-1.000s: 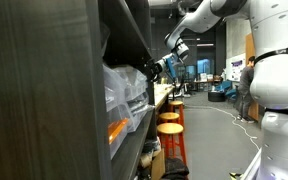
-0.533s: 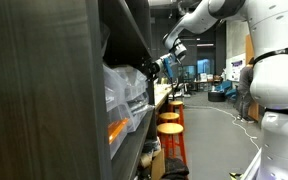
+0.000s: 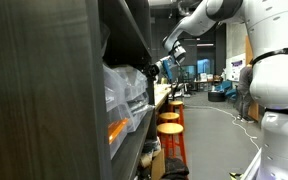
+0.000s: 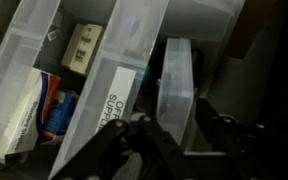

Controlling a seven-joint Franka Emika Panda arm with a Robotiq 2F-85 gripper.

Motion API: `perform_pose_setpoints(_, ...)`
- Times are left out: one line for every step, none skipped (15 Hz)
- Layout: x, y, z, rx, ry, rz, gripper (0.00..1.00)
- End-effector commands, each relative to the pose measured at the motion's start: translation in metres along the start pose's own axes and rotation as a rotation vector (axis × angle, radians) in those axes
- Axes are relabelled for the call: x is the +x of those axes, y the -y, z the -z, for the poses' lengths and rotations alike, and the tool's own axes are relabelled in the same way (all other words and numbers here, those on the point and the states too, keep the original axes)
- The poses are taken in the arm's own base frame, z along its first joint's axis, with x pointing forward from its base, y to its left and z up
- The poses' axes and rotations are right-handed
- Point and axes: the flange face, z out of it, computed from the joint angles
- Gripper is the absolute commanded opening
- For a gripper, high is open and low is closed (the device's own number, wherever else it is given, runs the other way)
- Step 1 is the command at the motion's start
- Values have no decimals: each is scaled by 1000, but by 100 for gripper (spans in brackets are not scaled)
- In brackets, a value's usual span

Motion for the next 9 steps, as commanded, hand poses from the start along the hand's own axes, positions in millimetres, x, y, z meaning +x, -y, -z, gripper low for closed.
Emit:
perform_pose_setpoints(2, -5, 9, 19, -41, -46, 14)
perform_pose_setpoints(1, -7, 11, 20, -47, -53, 7)
perform_pose_setpoints(1, -7, 11, 26, -49, -54, 5)
perform_pose_setpoints(0, -8, 11, 27, -49, -57, 7)
perform_pose_setpoints(0, -9, 10, 31, -47, -62, 7)
perform_pose_setpoints(-1, -9, 10, 31, -47, -66, 7)
perform_pose_setpoints(-3, -10, 9, 31, -45, -71, 7)
perform_pose_setpoints(-5, -10, 8, 30, -41, -72, 7)
perform_pose_setpoints(-8, -10, 9, 28, -37, -70, 7)
